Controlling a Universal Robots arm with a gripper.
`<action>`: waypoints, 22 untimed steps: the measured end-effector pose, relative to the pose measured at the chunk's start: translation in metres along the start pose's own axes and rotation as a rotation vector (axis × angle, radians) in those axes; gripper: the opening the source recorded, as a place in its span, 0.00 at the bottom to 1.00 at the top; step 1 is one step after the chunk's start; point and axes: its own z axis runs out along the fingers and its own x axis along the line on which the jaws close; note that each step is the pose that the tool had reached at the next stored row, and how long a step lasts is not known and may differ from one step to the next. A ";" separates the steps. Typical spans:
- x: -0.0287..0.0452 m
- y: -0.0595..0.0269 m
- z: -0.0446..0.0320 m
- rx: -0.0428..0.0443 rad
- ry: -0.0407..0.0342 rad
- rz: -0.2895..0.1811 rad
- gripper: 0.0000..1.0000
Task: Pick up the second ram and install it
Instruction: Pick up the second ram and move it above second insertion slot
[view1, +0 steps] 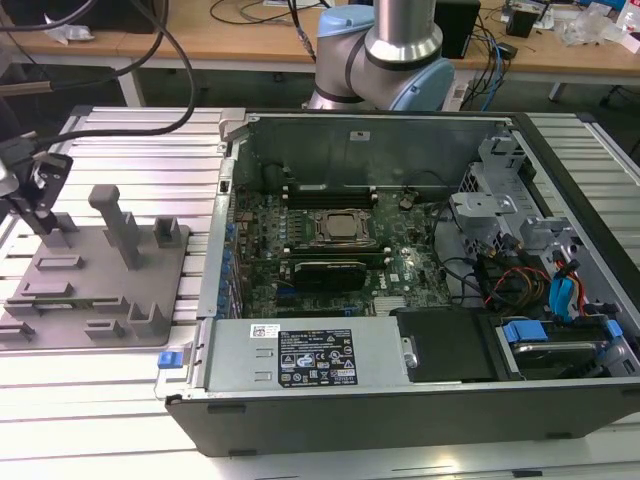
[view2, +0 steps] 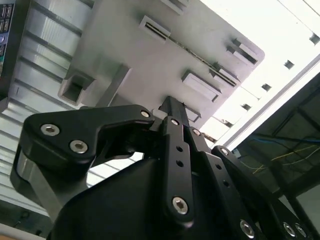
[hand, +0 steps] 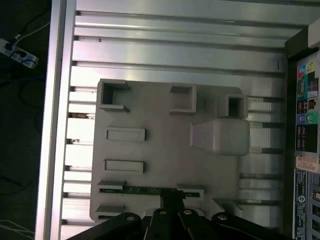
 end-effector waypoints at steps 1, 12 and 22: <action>0.0000 0.0000 0.0000 -0.0005 0.0008 -0.019 0.08; 0.0000 -0.0001 0.0008 -0.0077 0.0148 -0.328 0.08; 0.0000 -0.0001 0.0022 -0.0148 0.0285 -0.633 0.08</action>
